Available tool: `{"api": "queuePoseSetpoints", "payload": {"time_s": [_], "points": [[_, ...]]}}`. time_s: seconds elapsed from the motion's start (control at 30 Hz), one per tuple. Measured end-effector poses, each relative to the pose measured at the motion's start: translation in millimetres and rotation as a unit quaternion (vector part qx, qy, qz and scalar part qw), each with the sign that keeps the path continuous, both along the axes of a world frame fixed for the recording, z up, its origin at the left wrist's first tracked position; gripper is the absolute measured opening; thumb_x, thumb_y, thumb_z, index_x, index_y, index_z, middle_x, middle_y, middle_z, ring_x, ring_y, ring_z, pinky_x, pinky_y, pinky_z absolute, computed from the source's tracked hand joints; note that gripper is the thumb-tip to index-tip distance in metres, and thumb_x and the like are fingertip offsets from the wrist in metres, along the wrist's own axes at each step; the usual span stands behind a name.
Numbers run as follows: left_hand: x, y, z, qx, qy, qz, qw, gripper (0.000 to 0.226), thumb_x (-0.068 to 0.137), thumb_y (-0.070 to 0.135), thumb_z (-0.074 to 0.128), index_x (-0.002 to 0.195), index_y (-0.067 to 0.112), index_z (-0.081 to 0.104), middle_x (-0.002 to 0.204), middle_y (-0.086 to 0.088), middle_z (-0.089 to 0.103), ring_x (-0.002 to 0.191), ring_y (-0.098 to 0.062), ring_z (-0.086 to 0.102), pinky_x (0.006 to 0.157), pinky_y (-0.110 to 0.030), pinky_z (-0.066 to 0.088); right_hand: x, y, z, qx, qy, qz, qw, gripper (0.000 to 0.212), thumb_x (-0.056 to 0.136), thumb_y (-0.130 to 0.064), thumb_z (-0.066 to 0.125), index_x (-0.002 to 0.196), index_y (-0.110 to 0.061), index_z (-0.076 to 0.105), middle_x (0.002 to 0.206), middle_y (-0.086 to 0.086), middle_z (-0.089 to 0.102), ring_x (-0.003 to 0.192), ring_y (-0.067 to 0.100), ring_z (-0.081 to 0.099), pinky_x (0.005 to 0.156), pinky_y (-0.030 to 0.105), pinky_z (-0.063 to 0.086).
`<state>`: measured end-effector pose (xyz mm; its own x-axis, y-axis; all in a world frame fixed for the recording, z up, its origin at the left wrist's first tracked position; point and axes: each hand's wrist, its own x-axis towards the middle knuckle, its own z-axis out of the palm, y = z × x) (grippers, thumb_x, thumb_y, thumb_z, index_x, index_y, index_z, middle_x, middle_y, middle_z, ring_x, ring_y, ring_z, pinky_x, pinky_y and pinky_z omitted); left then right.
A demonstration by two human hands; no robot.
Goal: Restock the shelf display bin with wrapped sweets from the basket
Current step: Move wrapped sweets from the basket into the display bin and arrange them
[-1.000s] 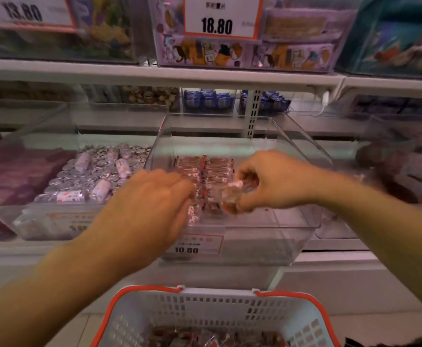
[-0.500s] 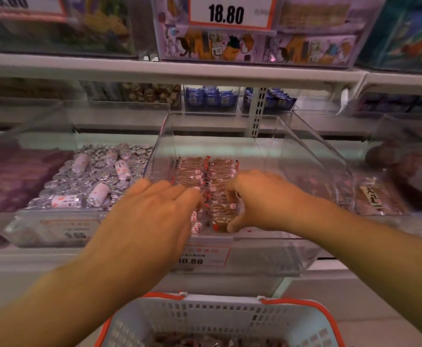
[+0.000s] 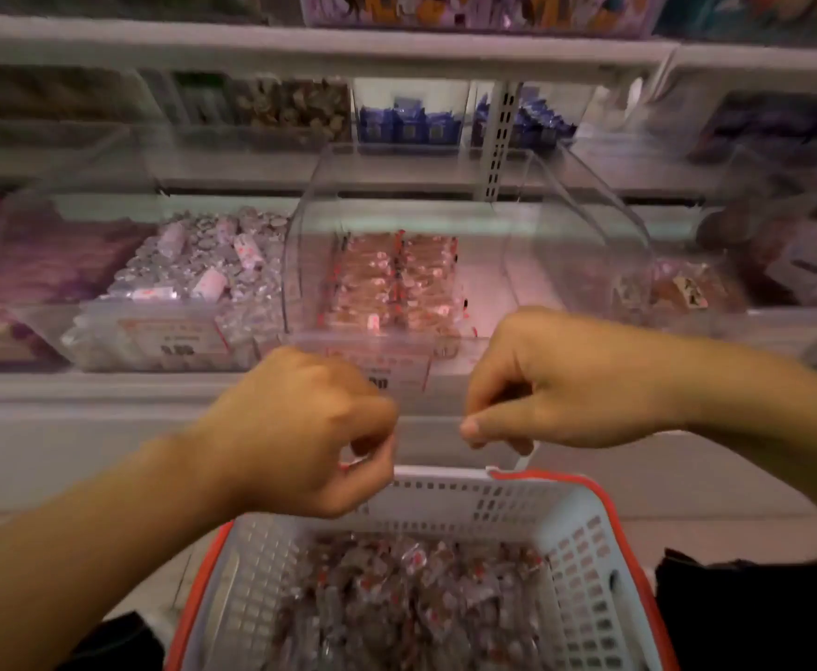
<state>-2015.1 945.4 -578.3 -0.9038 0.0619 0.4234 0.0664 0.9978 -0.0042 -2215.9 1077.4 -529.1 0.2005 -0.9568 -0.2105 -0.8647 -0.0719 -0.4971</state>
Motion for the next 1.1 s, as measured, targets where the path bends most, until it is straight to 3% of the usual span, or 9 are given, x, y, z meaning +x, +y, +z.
{"api": "queuePoseSetpoints", "payload": {"time_s": [0.07,0.2,0.33,0.43,0.63,0.77,0.87,0.97,1.1], "points": [[-4,16,-44,0.026,-0.205,0.060,0.977,0.020,0.078,0.041,0.058,0.070,0.023,0.055,0.069,0.003,0.061,0.065,-0.023,0.060,0.055,-0.031,0.046,15,16,-53,0.182,0.060,0.047,0.980,0.019,0.097,-0.029,0.060,0.101,-0.017,0.075,0.088,-0.004,0.075,0.069,0.008,0.065,0.065,0.016,0.050],[6,37,-156,0.153,-0.552,0.164,0.803,0.039,0.089,0.051,0.058,0.117,0.024,0.060,0.121,-0.006,0.064,0.110,-0.026,0.058,0.091,-0.031,0.046,56,58,-188,0.354,0.198,0.070,0.911,0.059,0.091,-0.040,0.066,0.140,-0.011,0.050,0.137,0.012,0.055,0.123,0.031,0.053,0.099,0.035,0.044],[51,75,-255,0.279,-0.606,0.310,0.677,0.059,0.088,0.056,0.059,0.131,0.016,0.054,0.138,-0.006,0.053,0.125,-0.029,0.052,0.100,-0.033,0.043,75,100,-291,0.404,0.121,-0.023,0.906,0.085,0.083,-0.038,0.077,0.152,-0.012,0.033,0.151,0.014,0.042,0.135,0.029,0.043,0.108,0.031,0.033],[67,115,-309,0.324,-0.679,0.280,0.596,0.070,0.092,0.064,0.046,0.146,0.021,0.044,0.152,-0.003,0.039,0.135,-0.027,0.043,0.111,-0.035,0.036,90,119,-339,0.431,0.051,-0.177,0.883,0.119,0.077,-0.051,0.078,0.158,-0.016,-0.001,0.163,0.014,0.017,0.146,0.033,0.025,0.116,0.038,0.026],[52,136,-337,0.377,-0.614,0.303,0.624,0.075,0.077,0.063,0.063,0.138,0.020,0.054,0.140,-0.007,0.053,0.120,-0.028,0.054,0.105,-0.042,0.043,105,109,-380,0.376,-0.022,-0.311,0.872,0.108,0.082,-0.073,0.056,0.159,-0.019,0.003,0.161,0.017,0.021,0.142,0.040,0.032,0.112,0.045,0.036],[53,134,-347,0.356,-0.608,0.294,0.645,0.061,0.082,0.058,0.063,0.127,0.016,0.061,0.131,-0.008,0.061,0.114,-0.026,0.058,0.102,-0.042,0.045,102,100,-389,0.360,-0.111,-0.365,0.852,0.070,0.100,-0.048,0.049,0.154,-0.009,0.028,0.155,0.015,0.036,0.127,0.034,0.050,0.087,0.027,0.041],[53,136,-350,0.312,-0.624,0.294,0.654,0.062,0.090,0.054,0.055,0.138,0.015,0.050,0.138,-0.010,0.055,0.120,-0.030,0.054,0.104,-0.042,0.043,97,96,-391,0.360,-0.181,-0.433,0.806,0.060,0.099,-0.028,0.057,0.151,-0.009,0.034,0.146,0.019,0.047,0.099,0.033,0.066,0.076,0.039,0.060],[53,136,-352,0.285,-0.614,0.302,0.671,0.049,0.094,0.038,0.056,0.135,0.012,0.053,0.136,-0.013,0.056,0.119,-0.031,0.055,0.102,-0.041,0.045,91,95,-389,0.363,-0.280,-0.493,0.740,0.054,0.095,-0.011,0.062,0.146,-0.011,0.043,0.150,0.006,0.045,0.100,0.025,0.063,0.061,0.035,0.062],[54,135,-348,0.247,-0.599,0.313,0.695,0.034,0.091,0.012,0.057,0.124,0.009,0.061,0.125,-0.015,0.062,0.114,-0.031,0.059,0.099,-0.042,0.049,75,94,-378,0.357,-0.295,-0.528,0.712,0.016,0.093,-0.020,0.066,0.105,-0.008,0.066,0.128,0.003,0.060,0.103,0.025,0.062,0.060,0.034,0.061]]}}
